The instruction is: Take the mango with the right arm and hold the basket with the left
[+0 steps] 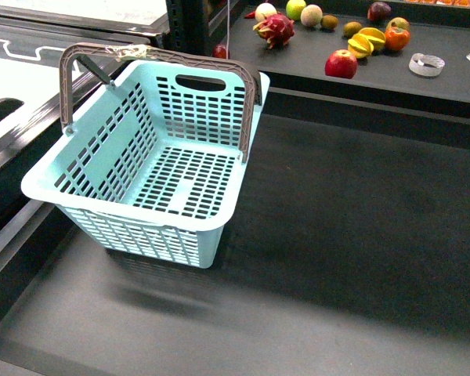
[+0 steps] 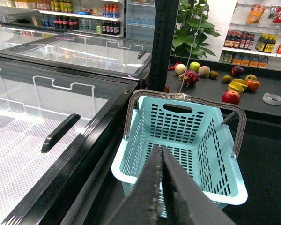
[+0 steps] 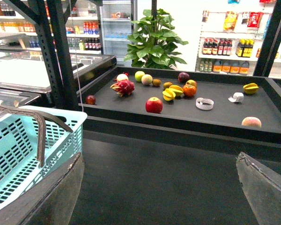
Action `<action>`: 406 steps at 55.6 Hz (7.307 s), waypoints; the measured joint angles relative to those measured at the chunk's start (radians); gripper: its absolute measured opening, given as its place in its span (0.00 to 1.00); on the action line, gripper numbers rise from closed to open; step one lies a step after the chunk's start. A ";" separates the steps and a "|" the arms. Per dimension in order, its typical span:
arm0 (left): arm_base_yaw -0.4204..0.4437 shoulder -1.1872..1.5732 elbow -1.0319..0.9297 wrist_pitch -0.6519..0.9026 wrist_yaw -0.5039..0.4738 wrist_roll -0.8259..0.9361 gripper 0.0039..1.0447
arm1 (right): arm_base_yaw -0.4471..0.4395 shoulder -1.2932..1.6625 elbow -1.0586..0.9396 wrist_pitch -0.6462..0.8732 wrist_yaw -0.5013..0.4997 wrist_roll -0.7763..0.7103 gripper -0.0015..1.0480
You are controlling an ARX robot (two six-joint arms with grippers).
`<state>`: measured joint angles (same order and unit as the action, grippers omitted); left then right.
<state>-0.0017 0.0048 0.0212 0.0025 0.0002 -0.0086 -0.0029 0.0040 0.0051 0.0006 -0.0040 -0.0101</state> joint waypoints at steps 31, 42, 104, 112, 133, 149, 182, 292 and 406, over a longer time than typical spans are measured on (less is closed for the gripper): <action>-0.106 0.122 0.053 -0.121 -0.338 -0.150 0.92 | 0.000 0.000 0.000 0.000 0.000 0.000 0.92; -0.119 0.706 0.134 0.169 -0.663 -0.629 0.92 | 0.001 0.000 0.000 0.000 -0.001 0.000 0.92; -0.247 2.113 1.226 0.339 -0.230 -1.110 0.92 | 0.001 0.000 0.000 0.000 0.000 0.000 0.92; -0.248 2.175 1.325 0.304 -0.216 -1.135 0.92 | 0.001 0.000 0.000 0.000 0.000 0.000 0.92; -0.251 2.364 1.590 0.225 -0.190 -1.193 0.92 | 0.001 0.000 0.000 0.000 0.000 0.000 0.92; -0.218 2.440 1.738 0.160 -0.163 -1.189 0.59 | 0.001 0.000 0.000 0.000 0.000 0.000 0.92; -0.293 2.172 1.346 0.375 -0.082 -1.004 0.05 | 0.001 0.000 0.000 0.000 0.000 0.000 0.92; -0.629 1.861 0.866 0.716 0.056 -0.492 0.05 | -0.430 0.922 0.081 0.718 -0.249 -0.134 0.92; -0.629 1.861 0.866 0.716 0.054 -0.491 0.05 | -0.662 2.664 0.758 0.993 -0.142 -0.285 0.51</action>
<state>-0.6304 1.8660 0.8871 0.7181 0.0540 -0.4999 -0.6651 2.6678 0.7631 0.9939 -0.1463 -0.2955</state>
